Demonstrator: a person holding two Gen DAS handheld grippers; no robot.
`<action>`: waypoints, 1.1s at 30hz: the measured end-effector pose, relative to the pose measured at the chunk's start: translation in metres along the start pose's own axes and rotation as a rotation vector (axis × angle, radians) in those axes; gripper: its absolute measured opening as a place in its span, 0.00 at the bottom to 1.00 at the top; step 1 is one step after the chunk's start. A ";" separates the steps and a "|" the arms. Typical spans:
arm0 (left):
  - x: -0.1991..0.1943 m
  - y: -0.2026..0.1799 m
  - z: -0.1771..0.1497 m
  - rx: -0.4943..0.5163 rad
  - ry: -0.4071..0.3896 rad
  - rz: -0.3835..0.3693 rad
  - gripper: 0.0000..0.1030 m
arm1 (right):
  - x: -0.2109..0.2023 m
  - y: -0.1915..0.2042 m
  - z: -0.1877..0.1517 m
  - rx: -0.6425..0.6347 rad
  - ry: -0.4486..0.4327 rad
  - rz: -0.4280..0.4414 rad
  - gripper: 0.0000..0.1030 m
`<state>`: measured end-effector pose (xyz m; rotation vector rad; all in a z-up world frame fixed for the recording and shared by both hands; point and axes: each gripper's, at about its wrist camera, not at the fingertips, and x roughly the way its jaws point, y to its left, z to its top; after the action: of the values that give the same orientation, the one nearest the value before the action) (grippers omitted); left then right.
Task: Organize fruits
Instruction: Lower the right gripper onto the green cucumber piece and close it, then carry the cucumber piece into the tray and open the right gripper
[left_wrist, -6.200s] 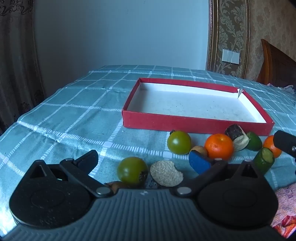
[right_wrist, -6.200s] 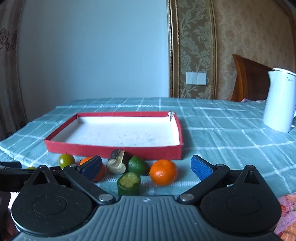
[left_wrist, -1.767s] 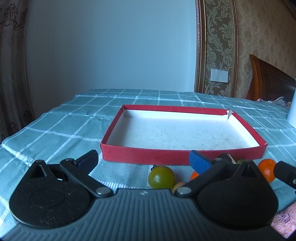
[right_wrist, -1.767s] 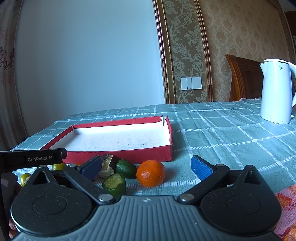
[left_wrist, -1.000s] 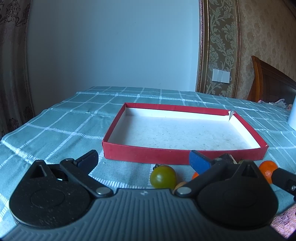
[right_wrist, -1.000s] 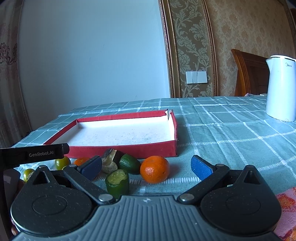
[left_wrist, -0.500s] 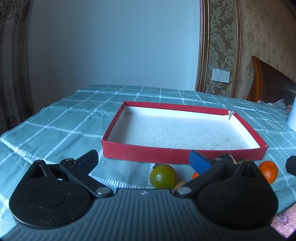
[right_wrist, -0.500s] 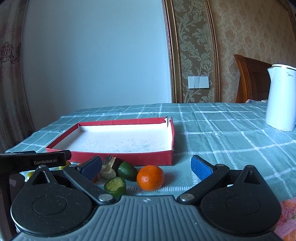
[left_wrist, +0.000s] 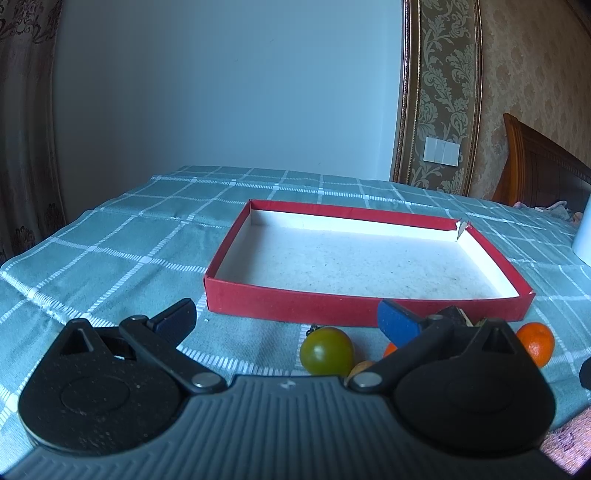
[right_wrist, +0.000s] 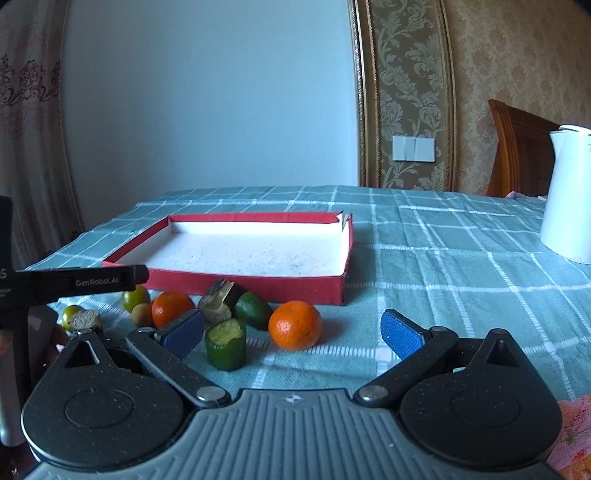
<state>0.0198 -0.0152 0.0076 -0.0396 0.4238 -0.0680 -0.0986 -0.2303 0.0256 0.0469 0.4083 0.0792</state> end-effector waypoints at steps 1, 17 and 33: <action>0.000 0.000 0.000 -0.001 0.000 0.000 1.00 | -0.001 0.001 -0.001 -0.005 0.003 0.005 0.99; 0.001 0.001 0.000 -0.004 0.001 -0.003 1.00 | 0.030 0.036 -0.003 -0.082 0.106 0.118 0.57; 0.001 0.003 0.000 -0.013 0.007 -0.019 1.00 | 0.037 0.033 0.014 -0.060 0.078 0.123 0.29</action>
<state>0.0210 -0.0121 0.0070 -0.0564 0.4305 -0.0838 -0.0615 -0.1952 0.0253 0.0095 0.4810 0.2146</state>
